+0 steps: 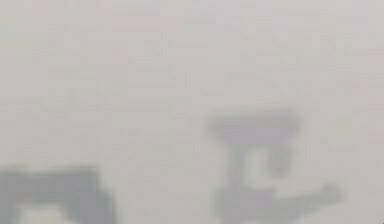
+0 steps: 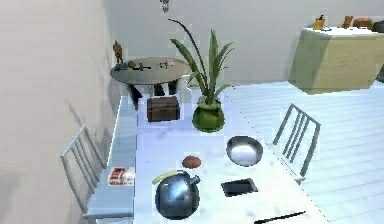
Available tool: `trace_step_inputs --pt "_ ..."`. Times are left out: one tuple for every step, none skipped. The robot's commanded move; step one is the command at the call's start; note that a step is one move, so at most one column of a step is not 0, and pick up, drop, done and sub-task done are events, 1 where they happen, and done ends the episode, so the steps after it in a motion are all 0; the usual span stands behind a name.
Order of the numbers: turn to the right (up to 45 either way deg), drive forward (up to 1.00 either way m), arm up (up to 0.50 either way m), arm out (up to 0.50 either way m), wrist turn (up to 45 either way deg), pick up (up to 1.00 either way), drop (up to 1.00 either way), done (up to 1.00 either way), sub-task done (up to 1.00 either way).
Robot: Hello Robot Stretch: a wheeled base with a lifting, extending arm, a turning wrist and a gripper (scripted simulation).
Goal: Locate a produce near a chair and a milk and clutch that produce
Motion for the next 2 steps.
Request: trace_step_inputs --pt "0.0 0.0 0.0 0.44 0.0 0.0 0.0 0.0 0.0" --pt "0.0 0.0 0.0 0.0 45.0 0.0 0.0 0.0 0.0"
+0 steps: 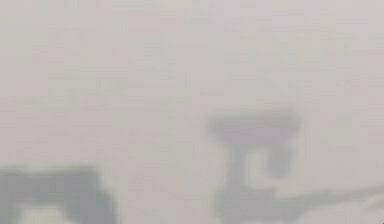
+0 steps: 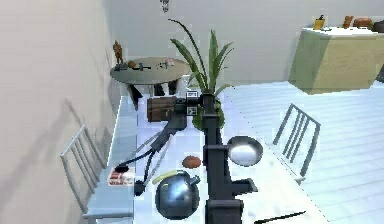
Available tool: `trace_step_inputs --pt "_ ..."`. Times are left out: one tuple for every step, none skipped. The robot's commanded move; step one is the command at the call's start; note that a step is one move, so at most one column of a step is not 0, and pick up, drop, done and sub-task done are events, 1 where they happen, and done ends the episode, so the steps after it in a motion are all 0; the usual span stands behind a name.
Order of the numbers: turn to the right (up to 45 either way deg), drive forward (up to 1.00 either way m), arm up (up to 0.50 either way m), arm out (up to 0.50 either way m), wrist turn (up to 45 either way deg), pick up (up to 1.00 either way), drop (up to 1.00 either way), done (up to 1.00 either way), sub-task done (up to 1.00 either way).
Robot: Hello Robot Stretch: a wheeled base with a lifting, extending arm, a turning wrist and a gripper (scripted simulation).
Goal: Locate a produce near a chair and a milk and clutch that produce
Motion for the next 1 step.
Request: trace_step_inputs --pt "0.0 0.0 0.0 0.0 45.0 0.0 0.0 0.0 0.0"
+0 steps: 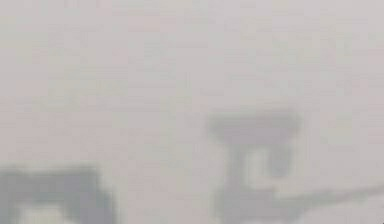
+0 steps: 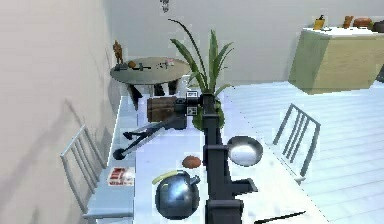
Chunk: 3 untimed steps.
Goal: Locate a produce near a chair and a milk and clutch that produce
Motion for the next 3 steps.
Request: trace_step_inputs --pt "0.0 0.0 0.0 0.0 45.0 0.0 0.0 0.0 0.0" --pt "0.0 0.0 0.0 0.0 45.0 0.0 0.0 0.0 0.0" --pt "0.0 0.0 -0.3 0.0 0.0 0.0 0.0 0.0 0.0"
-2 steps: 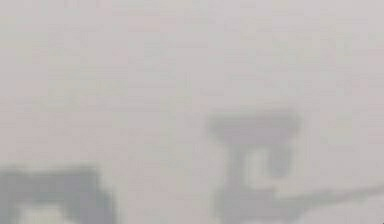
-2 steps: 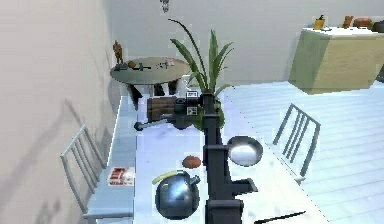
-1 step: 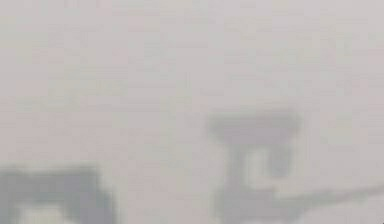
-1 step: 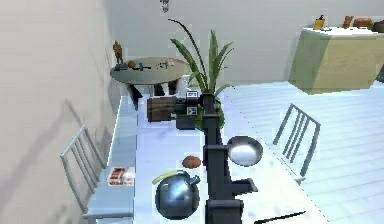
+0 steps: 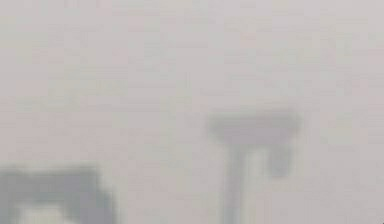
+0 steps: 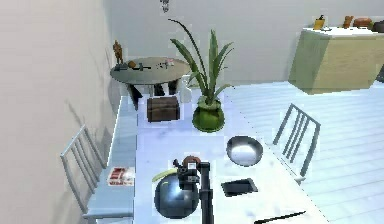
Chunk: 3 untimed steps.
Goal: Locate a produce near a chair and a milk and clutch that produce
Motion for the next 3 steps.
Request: trace_step_inputs --pt "0.0 0.0 0.0 0.0 0.0 1.0 0.0 0.0 0.0" --pt "0.0 0.0 0.1 0.0 0.0 0.0 0.0 0.0 0.0" --pt "0.0 0.0 0.0 0.0 0.0 0.0 0.0 1.0 0.0"
